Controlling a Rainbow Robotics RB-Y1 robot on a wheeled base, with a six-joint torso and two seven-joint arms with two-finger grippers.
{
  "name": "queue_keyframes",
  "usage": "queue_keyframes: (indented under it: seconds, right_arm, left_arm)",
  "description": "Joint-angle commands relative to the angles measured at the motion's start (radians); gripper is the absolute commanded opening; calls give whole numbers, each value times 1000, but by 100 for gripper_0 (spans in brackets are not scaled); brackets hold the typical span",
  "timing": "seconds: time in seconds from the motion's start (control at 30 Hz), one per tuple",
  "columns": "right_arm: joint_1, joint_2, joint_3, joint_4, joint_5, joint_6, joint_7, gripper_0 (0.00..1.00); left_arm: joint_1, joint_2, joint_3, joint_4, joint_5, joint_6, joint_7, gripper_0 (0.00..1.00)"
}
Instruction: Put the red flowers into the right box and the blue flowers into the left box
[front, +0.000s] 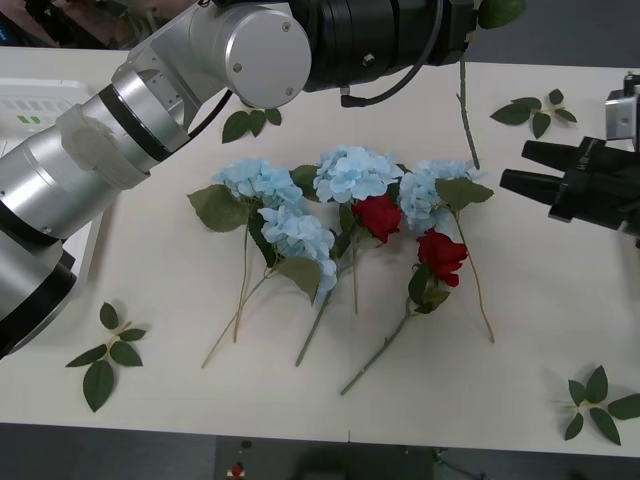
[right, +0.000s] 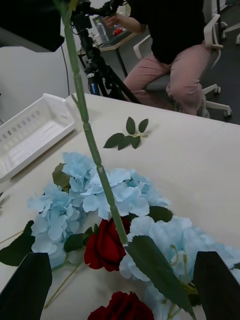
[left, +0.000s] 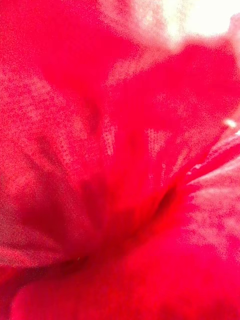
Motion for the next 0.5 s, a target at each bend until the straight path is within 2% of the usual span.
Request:
queue_keyframes:
  seconds: [0.03,0.27,0.5]
  right_arm:
    - [-65,130,-27,-40,92,-15,36,83]
    - [-127,289,-29,-39,198,-70,36,83]
    - [-165,377,-27,-40,274,-76,33,83]
  left_arm:
    - [-35,11,20,-15,-3,-2,-1,0]
    - [-35,11,20,-15,-3,-2,-1,0]
    - [-35,11,20,-15,-3,-2,-1,0]
